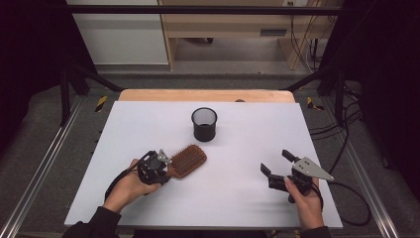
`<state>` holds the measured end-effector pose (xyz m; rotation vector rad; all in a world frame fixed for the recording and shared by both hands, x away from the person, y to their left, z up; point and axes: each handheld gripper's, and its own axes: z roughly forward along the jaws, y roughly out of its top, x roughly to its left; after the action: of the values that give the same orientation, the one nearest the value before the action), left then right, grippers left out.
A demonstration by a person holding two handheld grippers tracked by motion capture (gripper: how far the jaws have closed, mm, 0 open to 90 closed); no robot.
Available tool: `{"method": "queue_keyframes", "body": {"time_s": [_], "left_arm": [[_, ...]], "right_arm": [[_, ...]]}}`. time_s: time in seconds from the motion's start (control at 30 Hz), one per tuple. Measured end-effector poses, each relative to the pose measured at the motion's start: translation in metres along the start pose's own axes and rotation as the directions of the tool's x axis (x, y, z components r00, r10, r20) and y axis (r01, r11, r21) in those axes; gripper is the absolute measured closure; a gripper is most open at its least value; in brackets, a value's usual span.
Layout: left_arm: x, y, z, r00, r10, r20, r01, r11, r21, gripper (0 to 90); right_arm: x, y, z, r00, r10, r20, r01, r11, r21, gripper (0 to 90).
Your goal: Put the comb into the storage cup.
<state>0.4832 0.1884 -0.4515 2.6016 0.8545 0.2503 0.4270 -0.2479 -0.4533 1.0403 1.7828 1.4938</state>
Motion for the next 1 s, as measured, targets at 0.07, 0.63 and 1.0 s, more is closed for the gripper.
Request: {"method": "queue_keyframes", "body": {"time_s": [0.07, 0.63, 1.0], "left_arm": [[0.001, 0.001, 0.000, 1.0000, 0.000, 0.003, 0.000, 1.0000, 0.003, 70.2], [-0.006, 0.004, 0.001, 0.9992, 0.020, -0.035, -0.020, 0.9998, 0.008, 72.8], [-0.015, 0.010, 0.002, 0.9996, 0.009, -0.027, -0.012, 0.9951, -0.098, 72.8]], "right_arm": [[0.000, 0.000, 0.000, 1.0000, -0.001, -0.002, 0.001, 1.000, 0.000, 5.8], [0.001, 0.000, 0.000, 1.0000, -0.003, -0.004, 0.003, 1.000, 0.000, 5.8], [0.006, 0.002, 0.001, 0.9999, 0.001, -0.014, -0.001, 1.000, -0.006, 5.8]]}}
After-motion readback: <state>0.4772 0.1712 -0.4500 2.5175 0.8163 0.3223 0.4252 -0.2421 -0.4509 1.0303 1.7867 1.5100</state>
